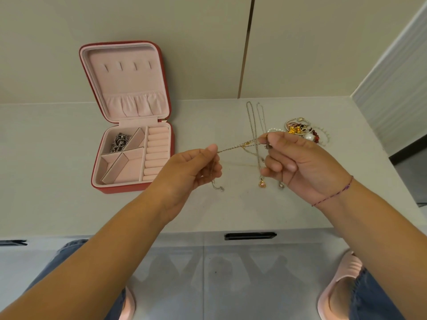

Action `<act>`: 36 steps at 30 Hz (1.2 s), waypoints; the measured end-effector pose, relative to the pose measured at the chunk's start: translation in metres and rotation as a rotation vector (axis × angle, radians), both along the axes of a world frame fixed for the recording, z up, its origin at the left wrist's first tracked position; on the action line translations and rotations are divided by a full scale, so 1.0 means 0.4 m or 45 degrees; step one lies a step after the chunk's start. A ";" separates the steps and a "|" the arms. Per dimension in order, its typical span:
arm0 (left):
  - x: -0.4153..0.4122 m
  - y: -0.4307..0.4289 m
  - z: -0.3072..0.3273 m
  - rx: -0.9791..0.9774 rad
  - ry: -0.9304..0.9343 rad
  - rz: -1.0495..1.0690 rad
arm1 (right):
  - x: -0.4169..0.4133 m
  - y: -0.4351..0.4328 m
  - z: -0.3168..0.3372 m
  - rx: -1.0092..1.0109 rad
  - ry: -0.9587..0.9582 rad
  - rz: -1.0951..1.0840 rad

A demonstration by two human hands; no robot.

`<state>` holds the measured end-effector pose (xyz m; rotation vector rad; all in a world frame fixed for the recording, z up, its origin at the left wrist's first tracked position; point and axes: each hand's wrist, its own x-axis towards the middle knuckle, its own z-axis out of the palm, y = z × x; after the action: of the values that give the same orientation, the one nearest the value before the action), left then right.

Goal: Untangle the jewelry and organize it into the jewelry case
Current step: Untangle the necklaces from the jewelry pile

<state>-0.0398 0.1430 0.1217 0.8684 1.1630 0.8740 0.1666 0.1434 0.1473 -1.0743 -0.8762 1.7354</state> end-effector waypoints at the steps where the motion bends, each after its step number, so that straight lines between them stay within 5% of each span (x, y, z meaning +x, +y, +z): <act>1: -0.001 0.001 -0.001 0.002 0.002 0.008 | 0.000 0.000 0.001 0.009 -0.026 0.004; 7: -0.004 0.007 0.001 -0.040 -0.060 0.117 | 0.001 -0.003 -0.004 0.081 -0.223 -0.017; 21: -0.030 0.031 0.009 -0.164 -0.360 0.409 | 0.023 0.002 0.004 0.017 -0.122 -0.075; 36: -0.029 0.012 -0.009 0.182 0.451 0.234 | 0.011 -0.004 0.001 0.038 -0.155 -0.054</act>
<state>-0.0513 0.1476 0.1180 1.0749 1.5198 0.9875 0.1711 0.1418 0.1477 -1.1798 -0.9451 1.6309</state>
